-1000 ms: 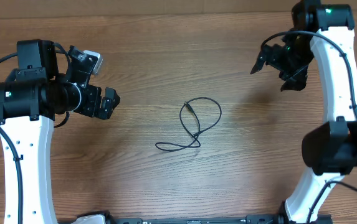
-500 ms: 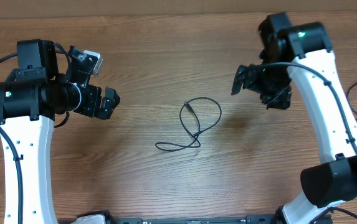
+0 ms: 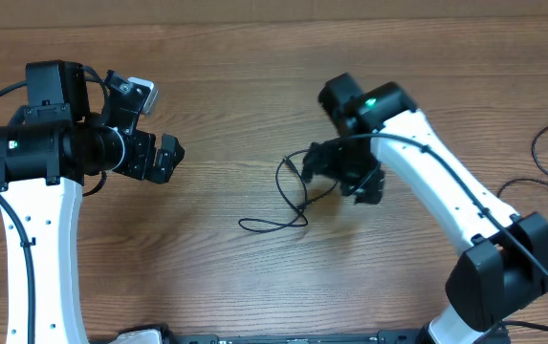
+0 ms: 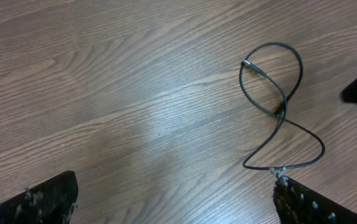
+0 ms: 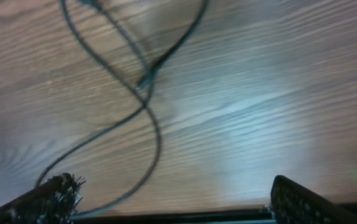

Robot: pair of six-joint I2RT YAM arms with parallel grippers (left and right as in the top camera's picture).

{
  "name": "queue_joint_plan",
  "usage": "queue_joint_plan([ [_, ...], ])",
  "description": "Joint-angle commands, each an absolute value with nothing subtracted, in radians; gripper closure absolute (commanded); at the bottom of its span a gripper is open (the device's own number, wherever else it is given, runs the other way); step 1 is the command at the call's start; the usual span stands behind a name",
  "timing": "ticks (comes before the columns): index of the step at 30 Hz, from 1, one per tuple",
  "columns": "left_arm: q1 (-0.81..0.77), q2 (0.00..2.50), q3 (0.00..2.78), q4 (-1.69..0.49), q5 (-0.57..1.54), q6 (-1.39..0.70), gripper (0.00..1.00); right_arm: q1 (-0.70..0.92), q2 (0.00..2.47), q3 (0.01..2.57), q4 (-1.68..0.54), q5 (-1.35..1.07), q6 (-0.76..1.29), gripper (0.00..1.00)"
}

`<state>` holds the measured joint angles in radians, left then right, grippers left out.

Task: Untangle cables
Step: 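Lower the right gripper onto the looped cable and grasp it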

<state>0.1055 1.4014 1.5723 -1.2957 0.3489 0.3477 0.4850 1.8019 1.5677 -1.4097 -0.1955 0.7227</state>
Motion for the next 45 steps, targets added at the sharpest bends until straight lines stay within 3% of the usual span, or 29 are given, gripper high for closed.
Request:
queue_joint_plan([
  [1, 0.110, 1.401, 1.581, -1.298, 0.363, 0.360, 0.01, 0.516, 1.767, 1.510, -1.349, -0.293, 0.864, 0.03],
  [9, 0.110, 1.401, 1.581, -1.298, 0.363, 0.360, 0.00, 0.553, 1.767, 1.374, -1.170, -0.429, 1.077, 0.02],
  [21, 0.110, 1.401, 1.581, -1.298, 0.363, 0.360, 0.00, 0.597, 1.768, 1.285, -1.053, -0.466, 1.178, 0.04],
  [24, 0.110, 1.401, 1.581, -1.298, 0.363, 0.360, 0.00, 0.608, 1.768, 1.271, -1.022, -0.465, 1.202, 0.12],
  [39, 0.110, 1.401, 1.581, -1.298, 0.363, 0.360, 0.00, 0.654, 1.769, 1.269, -0.966, -0.410, 1.268, 0.96],
  [45, 0.110, 1.401, 1.581, -1.298, 0.363, 0.360, 0.00, 0.644, 1.769, 1.269, -0.950, -0.349, 1.235, 0.96],
])
